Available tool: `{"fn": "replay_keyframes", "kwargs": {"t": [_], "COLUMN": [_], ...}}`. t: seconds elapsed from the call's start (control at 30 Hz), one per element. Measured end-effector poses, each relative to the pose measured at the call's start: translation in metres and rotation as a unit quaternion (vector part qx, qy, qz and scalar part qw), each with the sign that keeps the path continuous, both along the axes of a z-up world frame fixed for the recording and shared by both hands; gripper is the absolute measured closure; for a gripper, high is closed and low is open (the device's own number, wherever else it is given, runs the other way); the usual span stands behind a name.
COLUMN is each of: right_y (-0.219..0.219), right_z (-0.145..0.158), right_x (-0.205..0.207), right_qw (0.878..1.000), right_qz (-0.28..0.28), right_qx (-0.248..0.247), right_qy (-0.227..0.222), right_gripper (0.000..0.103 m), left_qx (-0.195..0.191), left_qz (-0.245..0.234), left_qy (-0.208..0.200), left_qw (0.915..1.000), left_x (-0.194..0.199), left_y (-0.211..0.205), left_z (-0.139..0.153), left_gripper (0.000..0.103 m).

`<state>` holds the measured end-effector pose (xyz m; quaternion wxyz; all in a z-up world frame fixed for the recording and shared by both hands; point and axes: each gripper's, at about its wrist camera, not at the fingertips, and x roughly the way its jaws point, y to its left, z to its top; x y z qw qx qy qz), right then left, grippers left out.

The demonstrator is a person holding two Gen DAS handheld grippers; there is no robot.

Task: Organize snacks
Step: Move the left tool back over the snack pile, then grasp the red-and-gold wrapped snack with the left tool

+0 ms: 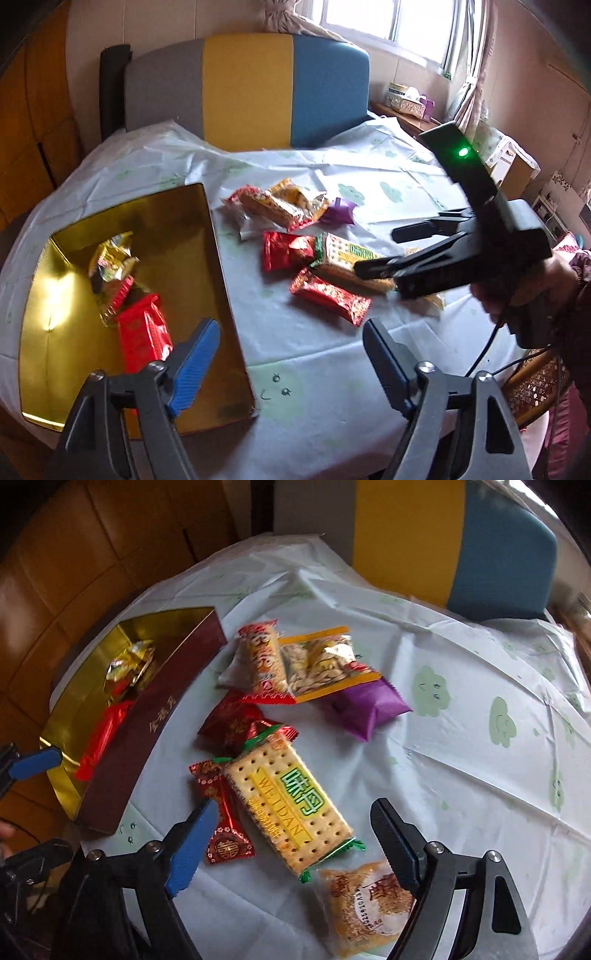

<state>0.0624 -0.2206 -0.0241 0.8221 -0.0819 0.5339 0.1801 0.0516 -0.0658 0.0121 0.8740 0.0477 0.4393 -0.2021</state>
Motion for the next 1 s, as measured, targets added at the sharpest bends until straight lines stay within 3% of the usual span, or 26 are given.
{"fn": "replay_keyframes", "kwargs": {"t": [0.13,0.27,0.43,0.53,0.6,0.73,1.0], "right_y": [0.006,-0.017,-0.059,-0.076,-0.085,-0.09,-0.087], "right_z": [-0.012,-0.012,0.003,0.014,0.02,0.034,0.049], "right_x": [0.006,0.018,0.029,0.03,0.03,0.03,0.026], "right_qw": [0.999,0.995,0.988,0.981,0.977,0.974,0.974], "right_qz": [0.005,-0.065,-0.155,-0.189,-0.206,-0.213,-0.203], "right_qx": [-0.043,-0.076,0.011,0.044,0.054,0.073,0.099], "right_qy": [-0.009,-0.011,0.021,0.018,0.013,-0.004,-0.023], "right_gripper": [0.016,0.017,0.016,0.016,0.016,0.016,0.016], "left_qx": [0.0,-0.008,-0.012,-0.014,-0.008,-0.011,0.006], "left_qz": [0.0,-0.011,-0.033,-0.033,-0.03,0.01,0.093], "left_qy": [0.013,0.021,0.031,0.053,0.064,0.112,0.157], "left_qw": [0.9999,0.9997,0.9989,0.9979,0.9974,0.9936,0.9832], "left_x": [0.001,0.001,0.009,0.021,0.03,0.051,0.088], "left_y": [0.002,-0.002,-0.02,-0.034,-0.045,-0.058,-0.071], "left_z": [-0.006,-0.006,-0.007,-0.012,-0.019,-0.037,-0.066], "left_gripper": [0.027,0.03,0.031,0.044,0.044,0.056,0.056]}}
